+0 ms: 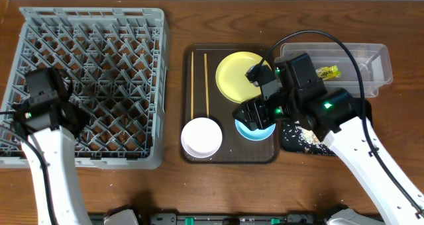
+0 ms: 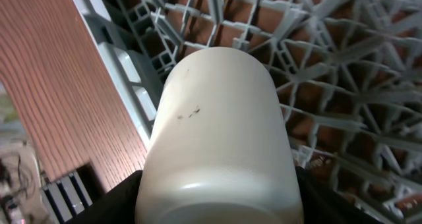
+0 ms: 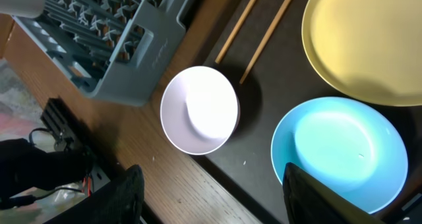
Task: Sort waste into correct bins and load items into the dishwasher
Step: 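Place the white cup into the dish rack with the left gripper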
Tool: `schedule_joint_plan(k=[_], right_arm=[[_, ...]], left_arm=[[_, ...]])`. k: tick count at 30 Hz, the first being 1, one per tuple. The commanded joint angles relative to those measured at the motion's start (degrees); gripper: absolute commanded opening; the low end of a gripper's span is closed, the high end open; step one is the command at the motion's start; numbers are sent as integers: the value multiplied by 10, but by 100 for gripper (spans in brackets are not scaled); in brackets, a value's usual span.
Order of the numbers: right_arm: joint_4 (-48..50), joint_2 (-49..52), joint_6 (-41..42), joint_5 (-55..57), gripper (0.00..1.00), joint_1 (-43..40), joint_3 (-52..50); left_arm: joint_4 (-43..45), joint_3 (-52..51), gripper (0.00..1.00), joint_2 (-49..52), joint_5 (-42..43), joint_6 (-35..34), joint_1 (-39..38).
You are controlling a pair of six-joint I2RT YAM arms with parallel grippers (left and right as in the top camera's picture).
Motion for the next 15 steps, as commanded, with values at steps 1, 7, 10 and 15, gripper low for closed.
schedule_joint_plan(k=[1, 7, 10, 15], right_arm=[[-2, 4, -6, 9, 66, 5, 2], [-16, 4, -7, 9, 66, 5, 2], [-26, 4, -8, 9, 65, 5, 2], [-29, 4, -9, 10, 66, 5, 2]], left_arm=[[0, 7, 49, 32, 35, -9, 28], [11, 7, 74, 54, 95, -7, 81], [21, 10, 76, 50, 158, 16, 111], [-8, 50, 90, 36, 213, 29, 132]])
